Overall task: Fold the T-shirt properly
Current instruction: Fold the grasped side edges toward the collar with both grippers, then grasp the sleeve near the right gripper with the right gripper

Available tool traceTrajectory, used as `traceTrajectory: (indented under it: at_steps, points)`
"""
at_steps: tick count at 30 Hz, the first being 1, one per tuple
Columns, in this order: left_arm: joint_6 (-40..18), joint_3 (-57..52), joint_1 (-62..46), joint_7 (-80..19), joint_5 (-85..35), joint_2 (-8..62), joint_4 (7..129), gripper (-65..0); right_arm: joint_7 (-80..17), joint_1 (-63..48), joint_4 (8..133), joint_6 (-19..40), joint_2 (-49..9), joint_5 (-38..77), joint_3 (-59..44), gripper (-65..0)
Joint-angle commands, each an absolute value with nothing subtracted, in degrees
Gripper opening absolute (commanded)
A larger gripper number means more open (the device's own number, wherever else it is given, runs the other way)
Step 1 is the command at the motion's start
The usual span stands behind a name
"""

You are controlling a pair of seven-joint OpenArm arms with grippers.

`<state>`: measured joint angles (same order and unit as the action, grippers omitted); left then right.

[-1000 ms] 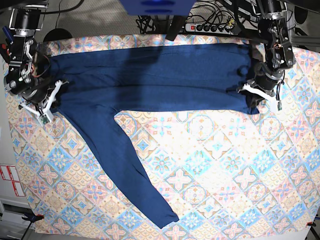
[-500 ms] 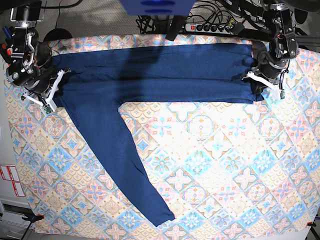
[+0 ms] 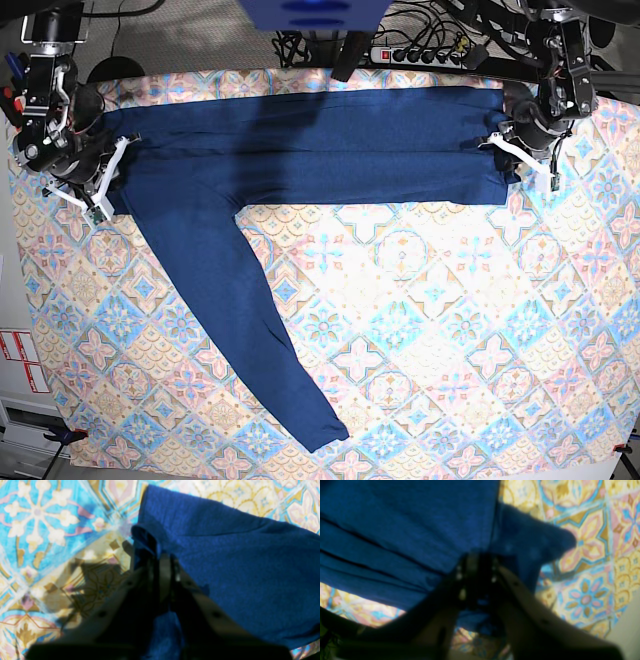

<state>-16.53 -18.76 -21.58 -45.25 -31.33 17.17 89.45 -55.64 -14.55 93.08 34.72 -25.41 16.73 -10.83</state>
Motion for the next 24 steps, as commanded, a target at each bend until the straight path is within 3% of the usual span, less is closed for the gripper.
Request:
traceTrajectory:
  at_steps: [1, 5, 11, 17, 24]
  points:
    - [-16.7, -19.3, -21.4, -44.8, -32.0, 18.1, 90.2, -56.0, -55.0, -13.8, 94.5, 34.6, -26.5, 17.2, -11.8, -53.1]
    - [-16.7, -19.5, -21.4, -44.8, -32.2, 18.1, 90.2, -42.0, -55.2, -13.0, 94.5, 34.5, -26.2, 17.1, -17.1, -44.5]
    - [-16.7, -19.5, -21.4, -44.5, -32.4, 17.8, 90.3, -25.8, -55.2, -3.5, 94.2, 34.5, -22.3, 17.2, -15.7, -40.5]
    - [-16.7, -19.6, -21.3, -44.3, -32.4, 16.5, 90.5, -23.4, -54.7, 9.8, 82.9, 34.5, -22.2, 17.2, -1.2, -39.5]
    - [-16.7, -23.5, -21.2, -44.3, -33.2, 13.8, 91.2, -23.4, -47.3, 20.1, 62.9, 34.5, -22.0, 17.2, 4.9, -39.5]
